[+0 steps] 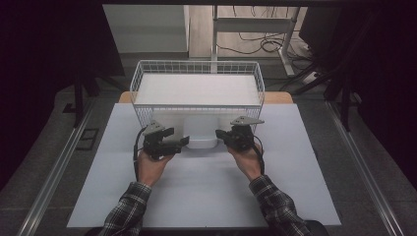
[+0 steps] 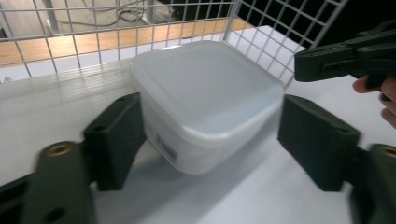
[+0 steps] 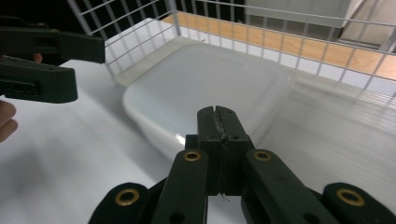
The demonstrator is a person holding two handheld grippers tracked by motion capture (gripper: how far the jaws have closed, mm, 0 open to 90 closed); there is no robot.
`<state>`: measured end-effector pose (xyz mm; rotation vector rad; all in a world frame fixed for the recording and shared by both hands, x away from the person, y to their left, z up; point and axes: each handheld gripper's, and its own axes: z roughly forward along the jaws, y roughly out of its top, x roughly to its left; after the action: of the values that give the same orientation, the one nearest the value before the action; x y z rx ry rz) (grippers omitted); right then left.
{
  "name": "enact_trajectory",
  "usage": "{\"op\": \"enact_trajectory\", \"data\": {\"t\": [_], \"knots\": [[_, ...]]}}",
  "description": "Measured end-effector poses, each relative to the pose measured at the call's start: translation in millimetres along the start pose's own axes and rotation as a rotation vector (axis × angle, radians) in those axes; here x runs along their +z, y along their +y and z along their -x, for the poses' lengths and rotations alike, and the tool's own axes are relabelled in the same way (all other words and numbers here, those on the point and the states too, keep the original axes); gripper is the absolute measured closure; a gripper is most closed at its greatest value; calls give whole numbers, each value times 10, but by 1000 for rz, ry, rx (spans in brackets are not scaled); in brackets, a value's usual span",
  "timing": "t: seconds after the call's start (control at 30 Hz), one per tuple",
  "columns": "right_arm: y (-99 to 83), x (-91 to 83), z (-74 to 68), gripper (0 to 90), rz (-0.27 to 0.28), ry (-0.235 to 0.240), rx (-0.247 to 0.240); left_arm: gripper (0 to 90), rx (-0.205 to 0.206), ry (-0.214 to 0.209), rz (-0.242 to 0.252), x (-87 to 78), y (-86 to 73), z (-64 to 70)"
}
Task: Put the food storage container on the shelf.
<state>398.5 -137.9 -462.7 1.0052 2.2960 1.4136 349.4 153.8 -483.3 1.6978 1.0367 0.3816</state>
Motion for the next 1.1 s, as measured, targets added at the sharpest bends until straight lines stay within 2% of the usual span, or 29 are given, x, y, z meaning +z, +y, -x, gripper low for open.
{"op": "enact_trajectory", "data": {"t": [0.07,0.3,0.53,0.73,0.9,1.1], "knots": [[-19,-36,-44,891,-1,14,-8,163,2,-18,8,-66,-50,27],[-101,-91,-181,892,-12,54,-38,86,24,-36,8,-250,-198,139],[-164,-99,-266,892,-32,63,-66,51,73,5,-3,-471,-417,230],[-201,-74,-349,891,-47,98,-76,33,117,41,-2,-651,-590,328],[-240,5,-419,891,-71,110,-103,21,124,40,-25,-747,-725,383],[-258,143,-420,891,-92,103,-102,10,174,62,-26,-848,-800,476]]}}
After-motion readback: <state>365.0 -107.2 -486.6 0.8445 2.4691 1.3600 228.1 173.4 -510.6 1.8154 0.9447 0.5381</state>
